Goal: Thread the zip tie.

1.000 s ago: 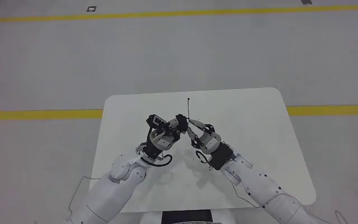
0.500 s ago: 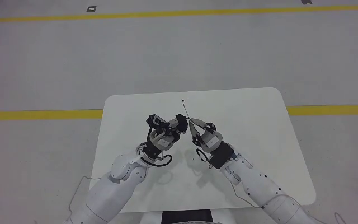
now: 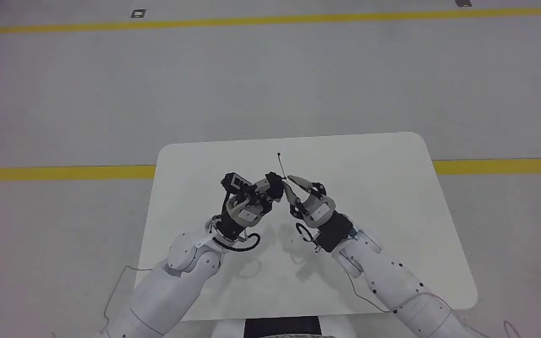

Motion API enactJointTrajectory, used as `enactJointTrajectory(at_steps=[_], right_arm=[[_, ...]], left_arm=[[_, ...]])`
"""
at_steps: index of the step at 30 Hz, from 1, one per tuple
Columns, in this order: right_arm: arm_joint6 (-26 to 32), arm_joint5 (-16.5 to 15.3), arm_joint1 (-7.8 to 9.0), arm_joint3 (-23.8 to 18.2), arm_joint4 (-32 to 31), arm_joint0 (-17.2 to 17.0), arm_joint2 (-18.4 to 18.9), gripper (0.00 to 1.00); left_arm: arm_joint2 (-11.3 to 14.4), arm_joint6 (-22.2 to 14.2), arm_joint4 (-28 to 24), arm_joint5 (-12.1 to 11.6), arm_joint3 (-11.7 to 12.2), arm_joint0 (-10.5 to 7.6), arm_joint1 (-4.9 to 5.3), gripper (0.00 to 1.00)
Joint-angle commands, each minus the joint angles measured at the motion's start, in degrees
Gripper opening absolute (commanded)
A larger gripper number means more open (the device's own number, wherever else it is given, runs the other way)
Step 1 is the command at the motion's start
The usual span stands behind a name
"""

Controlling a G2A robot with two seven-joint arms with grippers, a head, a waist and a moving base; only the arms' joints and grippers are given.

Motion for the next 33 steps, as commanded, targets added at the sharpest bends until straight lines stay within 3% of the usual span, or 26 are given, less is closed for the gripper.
enactJointTrajectory(at_steps=[1,7,33], right_arm=[[0.09,-0.15,-0.15,0.01,-0.1,0.04,0.08,0.14],[0.41,-0.58,-0.62,0.13,-0.43,0.02,0.3,0.22],[1.15,-2.02,-2.31,0.72,-1.49,-0.22,1.77,0.07]], left_arm=[[0.0,0.0,0.0,0.0,0.0,0.0,0.0,0.0],[0.0,0.0,0.0,0.0,0.0,0.0,0.0,0.0],[0.0,0.0,0.0,0.0,0.0,0.0,0.0,0.0]])
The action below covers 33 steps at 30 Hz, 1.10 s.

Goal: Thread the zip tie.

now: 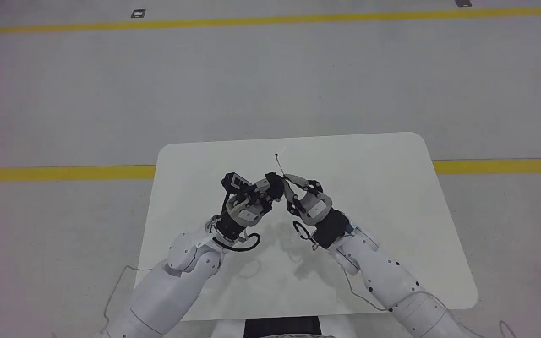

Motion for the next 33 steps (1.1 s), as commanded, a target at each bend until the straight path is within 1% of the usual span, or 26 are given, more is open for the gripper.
enactJointTrajectory(at_steps=[1,3,5,33], right_arm=[[0.09,-0.15,-0.09,0.06,-0.06,-0.03,0.15,0.06],[0.1,-0.3,-0.19,0.12,-0.13,-0.09,0.31,0.05],[0.08,-0.38,-0.27,0.18,-0.22,-0.15,0.48,0.0],[0.15,-1.86,-1.05,0.81,-2.73,-1.73,2.67,0.0]], left_arm=[[0.0,0.0,0.0,0.0,0.0,0.0,0.0,0.0],[0.0,0.0,0.0,0.0,0.0,0.0,0.0,0.0],[0.0,0.0,0.0,0.0,0.0,0.0,0.0,0.0],[0.0,0.0,0.0,0.0,0.0,0.0,0.0,0.0]])
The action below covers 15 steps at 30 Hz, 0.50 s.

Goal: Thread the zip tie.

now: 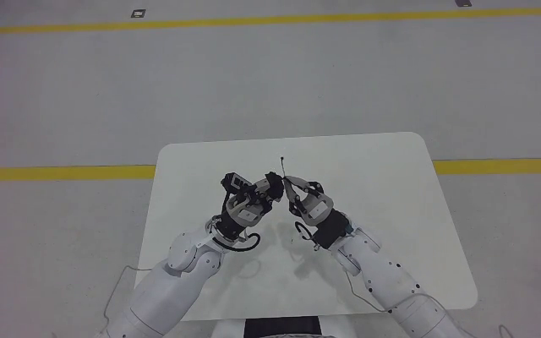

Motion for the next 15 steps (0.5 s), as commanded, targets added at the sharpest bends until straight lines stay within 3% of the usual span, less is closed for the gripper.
enactJointTrajectory(at_steps=[1,15], right_arm=[[0.1,-0.09,-0.04,0.17,-0.14,-0.11,0.15,0.0],[0.82,-0.63,0.05,1.59,-0.52,-0.62,0.5,0.0]], left_arm=[[0.0,0.0,0.0,0.0,0.0,0.0,0.0,0.0],[0.0,0.0,0.0,0.0,0.0,0.0,0.0,0.0]])
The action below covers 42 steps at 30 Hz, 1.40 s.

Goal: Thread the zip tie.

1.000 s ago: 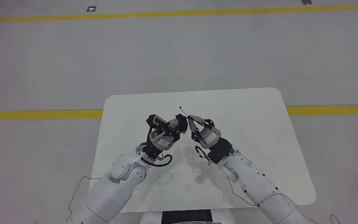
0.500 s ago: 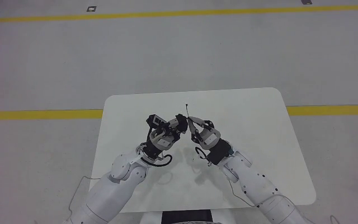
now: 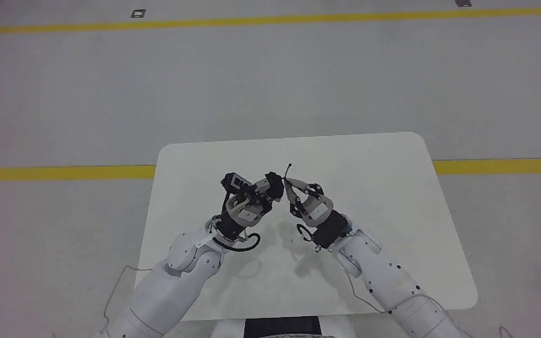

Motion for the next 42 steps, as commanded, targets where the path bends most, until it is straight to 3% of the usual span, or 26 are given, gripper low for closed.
enactJointTrajectory(at_steps=[1,31,32,36,42], right_arm=[[0.21,0.02,0.06,0.38,0.0,-0.08,-0.02,0.0],[5.28,1.54,0.85,1.77,0.0,-1.18,0.67,0.0],[5.15,1.79,0.85,1.56,0.13,-1.37,0.9,0.97],[3.93,1.98,1.12,-0.01,1.2,-2.99,2.78,1.0],[-0.03,-0.44,2.51,-3.29,5.16,-8.38,9.75,1.0]], left_arm=[[0.0,0.0,0.0,0.0,0.0,0.0,0.0,0.0],[0.0,0.0,0.0,0.0,0.0,0.0,0.0,0.0],[0.0,0.0,0.0,0.0,0.0,0.0,0.0,0.0],[0.0,0.0,0.0,0.0,0.0,0.0,0.0,0.0],[0.0,0.0,0.0,0.0,0.0,0.0,0.0,0.0]])
